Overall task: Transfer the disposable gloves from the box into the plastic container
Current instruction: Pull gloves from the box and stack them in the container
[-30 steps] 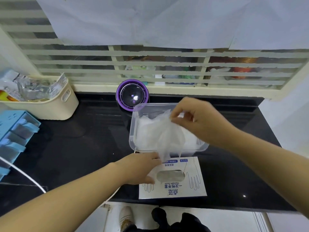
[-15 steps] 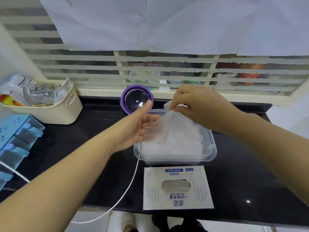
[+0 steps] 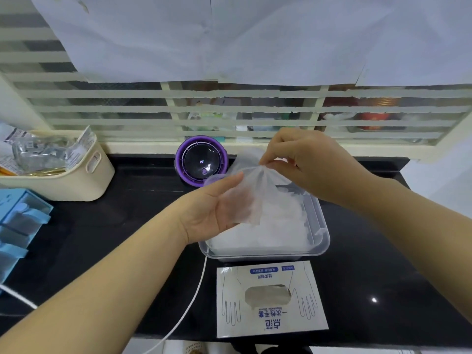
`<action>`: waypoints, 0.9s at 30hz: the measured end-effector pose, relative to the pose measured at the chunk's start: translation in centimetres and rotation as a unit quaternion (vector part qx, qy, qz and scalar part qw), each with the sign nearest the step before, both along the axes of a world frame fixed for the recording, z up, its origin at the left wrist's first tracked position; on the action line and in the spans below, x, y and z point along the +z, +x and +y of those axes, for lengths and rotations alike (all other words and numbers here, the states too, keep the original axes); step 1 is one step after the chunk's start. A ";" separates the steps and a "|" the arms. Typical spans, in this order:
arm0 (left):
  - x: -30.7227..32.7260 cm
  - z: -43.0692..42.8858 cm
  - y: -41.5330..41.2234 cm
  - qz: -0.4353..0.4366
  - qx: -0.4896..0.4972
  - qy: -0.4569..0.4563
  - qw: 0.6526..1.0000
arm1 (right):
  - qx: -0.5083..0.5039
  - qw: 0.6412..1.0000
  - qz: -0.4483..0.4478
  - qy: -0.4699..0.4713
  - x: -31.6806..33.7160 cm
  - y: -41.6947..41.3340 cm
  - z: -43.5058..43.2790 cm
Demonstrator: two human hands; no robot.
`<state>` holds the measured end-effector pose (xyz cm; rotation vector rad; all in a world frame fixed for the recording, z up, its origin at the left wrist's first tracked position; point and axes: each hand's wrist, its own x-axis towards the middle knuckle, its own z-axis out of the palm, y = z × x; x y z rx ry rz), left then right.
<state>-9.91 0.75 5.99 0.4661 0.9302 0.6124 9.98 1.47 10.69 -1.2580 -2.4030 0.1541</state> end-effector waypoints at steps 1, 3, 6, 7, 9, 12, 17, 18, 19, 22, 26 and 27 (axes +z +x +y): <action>0.1 0.2 0.1 0.000 0.017 0.007 1.000 | -0.002 1.000 0.000 -0.005 0.0 0.0 0.0; 0.7 0.4 0.4 -0.006 0.032 0.035 0.999 | -0.003 1.000 -0.003 -0.013 0.3 0.2 0.1; 2.0 0.7 0.8 -0.026 0.052 0.076 0.995 | -0.007 1.000 0.004 -0.006 1.9 0.4 0.5; 2.3 0.9 0.8 -0.023 0.056 0.088 0.994 | -0.016 1.000 0.006 0.000 2.7 0.6 0.7; 2.5 1.2 0.7 -0.002 0.059 0.105 0.993 | -0.029 0.999 0.009 0.018 3.9 0.6 0.8; 1.6 1.5 0.5 0.019 0.053 0.092 0.994 | -0.009 1.000 -0.027 -0.008 3.5 -0.7 0.3; -1.5 1.9 -0.4 0.133 0.003 0.099 0.986 | -0.030 0.962 -0.224 -0.152 -4.0 -1.9 0.1; -2.2 2.1 -0.7 0.168 -0.009 0.105 0.980 | -0.031 0.957 -0.228 -0.175 -5.5 -2.0 0.2; -2.7 2.2 -0.9 0.201 -0.022 0.109 0.973 | -0.029 0.954 -0.227 -0.191 -6.9 -2.0 0.2; -3.6 2.2 -1.1 0.264 -0.051 0.122 0.955 | -0.018 0.955 -0.218 -0.198 -9.8 -2.5 0.2; -3.2 2.1 -1.4 0.319 -0.077 0.166 0.930 | -0.011 0.960 -0.200 -0.195 -11.7 -3.4 0.2; -2.9 2.1 -1.4 0.322 -0.082 0.180 0.926 | -0.010 0.965 -0.182 -0.187 -11.8 -3.5 0.2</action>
